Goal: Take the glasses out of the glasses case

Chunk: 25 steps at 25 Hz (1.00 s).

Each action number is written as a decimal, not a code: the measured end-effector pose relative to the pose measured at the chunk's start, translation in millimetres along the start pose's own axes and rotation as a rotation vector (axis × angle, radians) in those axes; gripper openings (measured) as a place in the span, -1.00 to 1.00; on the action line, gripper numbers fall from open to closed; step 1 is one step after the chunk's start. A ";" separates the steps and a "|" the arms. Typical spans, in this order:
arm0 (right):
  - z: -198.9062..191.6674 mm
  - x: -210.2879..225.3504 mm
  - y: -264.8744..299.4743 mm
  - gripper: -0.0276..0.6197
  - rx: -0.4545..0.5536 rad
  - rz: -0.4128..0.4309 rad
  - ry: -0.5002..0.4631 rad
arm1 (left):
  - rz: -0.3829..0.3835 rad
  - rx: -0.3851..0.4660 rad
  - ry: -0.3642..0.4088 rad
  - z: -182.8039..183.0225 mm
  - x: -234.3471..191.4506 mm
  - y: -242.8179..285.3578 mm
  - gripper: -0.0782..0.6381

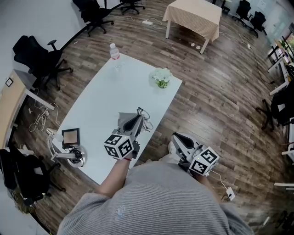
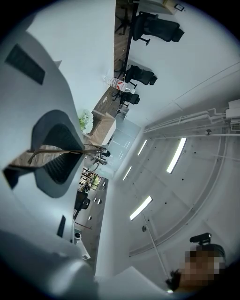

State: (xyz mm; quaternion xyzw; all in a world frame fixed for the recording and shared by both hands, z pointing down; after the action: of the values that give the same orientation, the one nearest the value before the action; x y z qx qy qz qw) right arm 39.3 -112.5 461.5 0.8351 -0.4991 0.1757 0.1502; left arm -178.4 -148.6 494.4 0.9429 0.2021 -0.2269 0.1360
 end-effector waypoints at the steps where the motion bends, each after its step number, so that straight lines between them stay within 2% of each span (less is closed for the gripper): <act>1: -0.4 -0.2 0.4 -0.86 -0.001 -0.001 -0.003 | -0.005 0.003 -0.003 0.4 1.7 -0.8 -0.70; 12: 0.2 0.2 -1.9 -0.87 -0.021 -0.042 -0.067 | -0.060 0.007 -0.003 1.3 21.6 1.3 -0.70; 25: -1.6 0.5 -6.6 -0.87 -0.015 -0.050 -0.063 | -0.069 0.008 -0.007 -0.4 25.1 1.6 -0.70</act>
State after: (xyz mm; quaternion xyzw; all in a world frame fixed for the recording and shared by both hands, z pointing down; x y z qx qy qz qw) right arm 45.1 -109.2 462.6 0.8514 -0.4838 0.1418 0.1450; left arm -157.1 -141.8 483.0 0.9352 0.2330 -0.2356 0.1248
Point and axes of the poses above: the fingertips, and each gripper's own axes: y forward along the fingers, x to its right, z out of its top, the point moved 5 cm from there along -y, backward along the fingers, and after that the axes turned 3 degrees about z, right-handed, at the moved point
